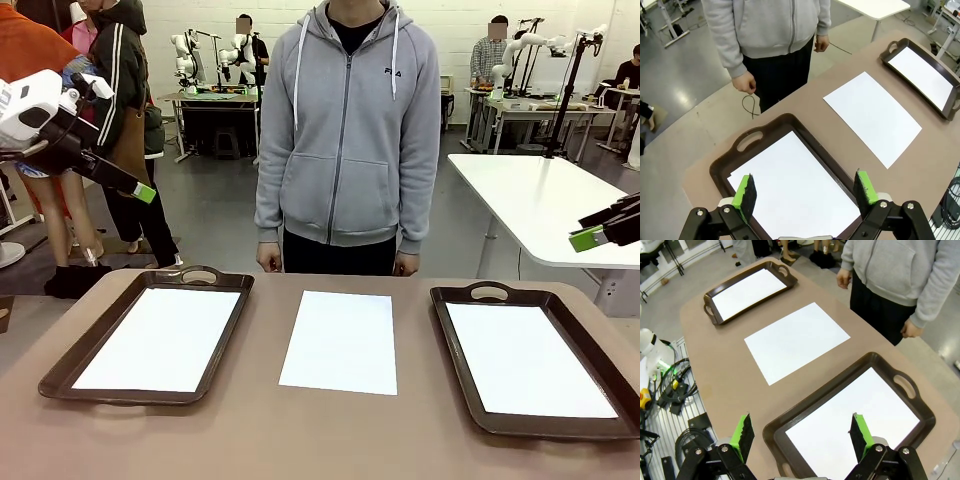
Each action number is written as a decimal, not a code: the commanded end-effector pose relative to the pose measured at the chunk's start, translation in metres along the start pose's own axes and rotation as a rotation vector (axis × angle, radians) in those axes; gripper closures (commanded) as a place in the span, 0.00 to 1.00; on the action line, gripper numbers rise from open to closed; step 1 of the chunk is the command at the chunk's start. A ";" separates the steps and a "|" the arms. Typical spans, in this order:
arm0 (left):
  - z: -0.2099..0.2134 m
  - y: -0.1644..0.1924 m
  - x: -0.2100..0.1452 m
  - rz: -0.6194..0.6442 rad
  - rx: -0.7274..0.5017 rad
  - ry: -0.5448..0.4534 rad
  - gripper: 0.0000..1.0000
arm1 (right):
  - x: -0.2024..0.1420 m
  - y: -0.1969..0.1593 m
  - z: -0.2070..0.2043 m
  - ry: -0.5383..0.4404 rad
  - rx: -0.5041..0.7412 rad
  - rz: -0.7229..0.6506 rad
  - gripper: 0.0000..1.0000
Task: Sort the A4 documents.
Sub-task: Receive the A4 Paper.
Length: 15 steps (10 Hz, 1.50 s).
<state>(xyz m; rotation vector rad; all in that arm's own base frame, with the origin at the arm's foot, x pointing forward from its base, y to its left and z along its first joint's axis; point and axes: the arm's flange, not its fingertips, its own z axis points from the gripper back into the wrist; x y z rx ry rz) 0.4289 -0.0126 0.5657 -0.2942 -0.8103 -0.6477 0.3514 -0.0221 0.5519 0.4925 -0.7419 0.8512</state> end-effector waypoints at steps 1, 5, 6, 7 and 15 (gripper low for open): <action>-0.002 -0.002 -0.002 0.023 0.004 0.026 0.00 | -0.001 0.000 -0.001 -0.005 0.005 0.002 0.00; -0.002 -0.001 -0.001 0.008 0.000 0.016 0.00 | -0.001 0.000 -0.001 -0.005 0.005 0.002 0.00; -0.002 -0.001 -0.001 0.008 0.000 0.016 0.00 | -0.001 0.000 -0.001 -0.005 0.005 0.002 0.00; -0.002 -0.001 -0.001 0.008 0.000 0.016 0.00 | -0.001 0.000 -0.001 -0.005 0.005 0.002 0.00; -0.002 -0.001 -0.001 0.008 0.000 0.016 0.00 | -0.001 0.000 -0.001 -0.005 0.005 0.002 0.00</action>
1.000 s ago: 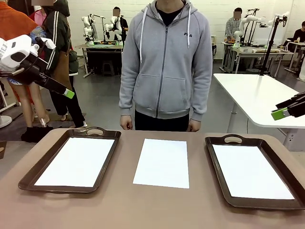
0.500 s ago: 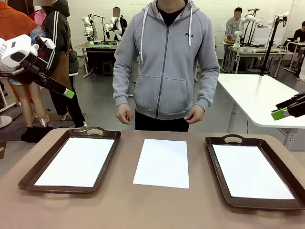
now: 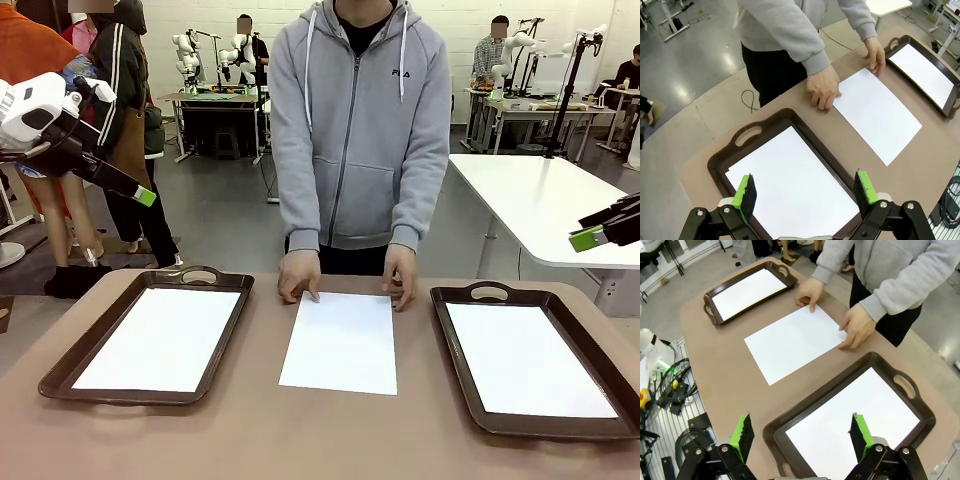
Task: Sort the A4 documents.
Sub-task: Receive the A4 Paper.
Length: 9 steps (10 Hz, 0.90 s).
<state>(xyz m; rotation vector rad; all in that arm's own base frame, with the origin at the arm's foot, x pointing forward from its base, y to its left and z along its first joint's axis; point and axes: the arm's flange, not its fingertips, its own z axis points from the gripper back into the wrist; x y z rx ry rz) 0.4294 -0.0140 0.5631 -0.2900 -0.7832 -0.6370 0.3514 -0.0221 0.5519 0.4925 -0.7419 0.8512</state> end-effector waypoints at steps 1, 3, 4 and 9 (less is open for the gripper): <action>0.000 0.000 0.000 -0.005 -0.001 -0.010 0.00 | -0.001 0.000 -0.001 -0.005 0.005 0.002 0.00; 0.000 0.000 0.000 -0.005 -0.001 -0.010 0.00 | -0.001 0.000 -0.001 -0.005 0.005 0.002 0.00; 0.000 0.000 0.000 -0.005 -0.001 -0.010 0.00 | -0.001 0.000 -0.001 -0.005 0.005 0.002 0.00; 0.000 0.000 0.000 -0.005 -0.001 -0.010 0.00 | -0.001 0.000 -0.001 -0.005 0.005 0.002 0.00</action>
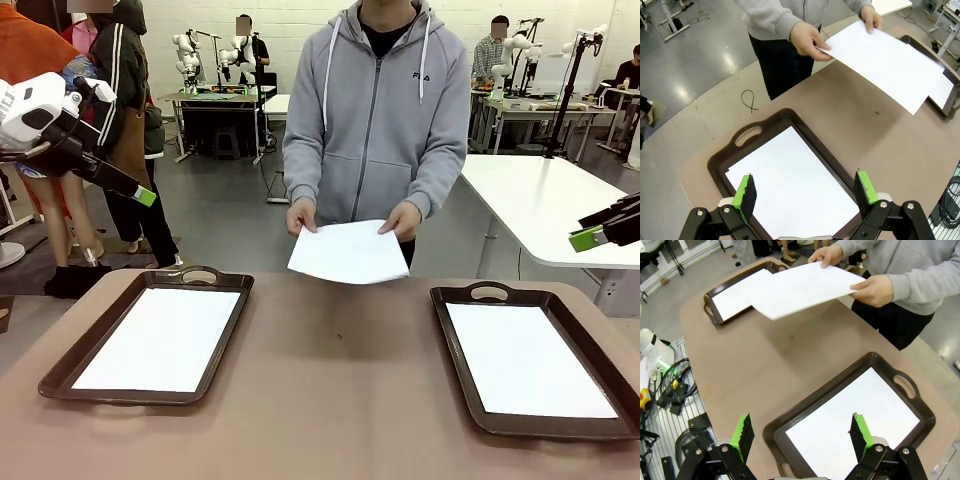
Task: Sort the A4 documents.
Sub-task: Receive the A4 Paper.
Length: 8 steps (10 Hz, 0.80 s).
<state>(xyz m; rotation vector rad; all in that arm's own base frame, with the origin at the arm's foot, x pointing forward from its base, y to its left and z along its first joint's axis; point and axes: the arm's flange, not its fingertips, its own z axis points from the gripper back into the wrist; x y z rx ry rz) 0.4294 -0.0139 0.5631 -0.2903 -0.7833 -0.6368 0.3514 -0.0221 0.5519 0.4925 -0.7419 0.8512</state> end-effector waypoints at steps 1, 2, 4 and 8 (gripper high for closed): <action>0.000 0.000 0.000 -0.006 -0.001 -0.010 0.00 | -0.001 0.000 -0.001 -0.005 0.005 0.002 0.00; 0.000 0.000 0.000 -0.006 -0.001 -0.010 0.00 | -0.001 0.000 -0.001 -0.005 0.005 0.002 0.00; 0.000 0.000 0.000 -0.006 -0.001 -0.010 0.00 | -0.001 0.000 -0.001 -0.005 0.005 0.002 0.00; 0.000 0.000 0.000 -0.006 -0.001 -0.010 0.00 | -0.001 0.000 -0.001 -0.005 0.005 0.002 0.00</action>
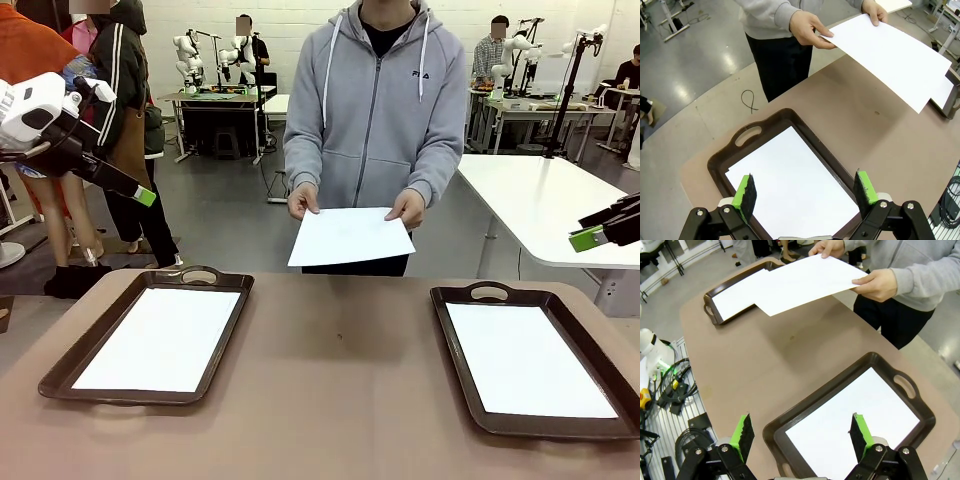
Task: Sort the A4 documents.
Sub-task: Receive the A4 Paper.
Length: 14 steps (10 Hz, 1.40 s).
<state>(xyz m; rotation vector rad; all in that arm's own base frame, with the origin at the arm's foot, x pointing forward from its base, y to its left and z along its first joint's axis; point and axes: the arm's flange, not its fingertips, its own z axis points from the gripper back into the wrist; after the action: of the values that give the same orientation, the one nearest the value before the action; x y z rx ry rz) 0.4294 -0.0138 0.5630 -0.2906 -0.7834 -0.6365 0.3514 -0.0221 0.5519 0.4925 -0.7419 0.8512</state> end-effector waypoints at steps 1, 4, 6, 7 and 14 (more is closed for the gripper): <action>0.000 0.000 0.000 -0.006 -0.001 -0.010 0.00 | -0.001 0.000 -0.001 -0.005 0.005 0.002 0.00; 0.000 0.000 0.000 -0.006 -0.001 -0.010 0.00 | -0.001 0.000 -0.001 -0.005 0.005 0.002 0.00; 0.000 0.000 0.000 -0.006 -0.001 -0.010 0.00 | -0.001 0.000 -0.001 -0.005 0.005 0.002 0.00; 0.000 0.000 0.000 -0.006 -0.001 -0.010 0.00 | -0.001 0.000 -0.001 -0.005 0.005 0.002 0.00; 0.000 0.000 0.000 -0.006 -0.001 -0.010 0.00 | -0.001 0.000 -0.001 -0.005 0.005 0.002 0.00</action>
<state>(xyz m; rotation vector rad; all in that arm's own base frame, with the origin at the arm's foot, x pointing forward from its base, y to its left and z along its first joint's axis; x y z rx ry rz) 0.4294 -0.0137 0.5631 -0.2907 -0.7835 -0.6364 0.3514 -0.0221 0.5519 0.4925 -0.7419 0.8512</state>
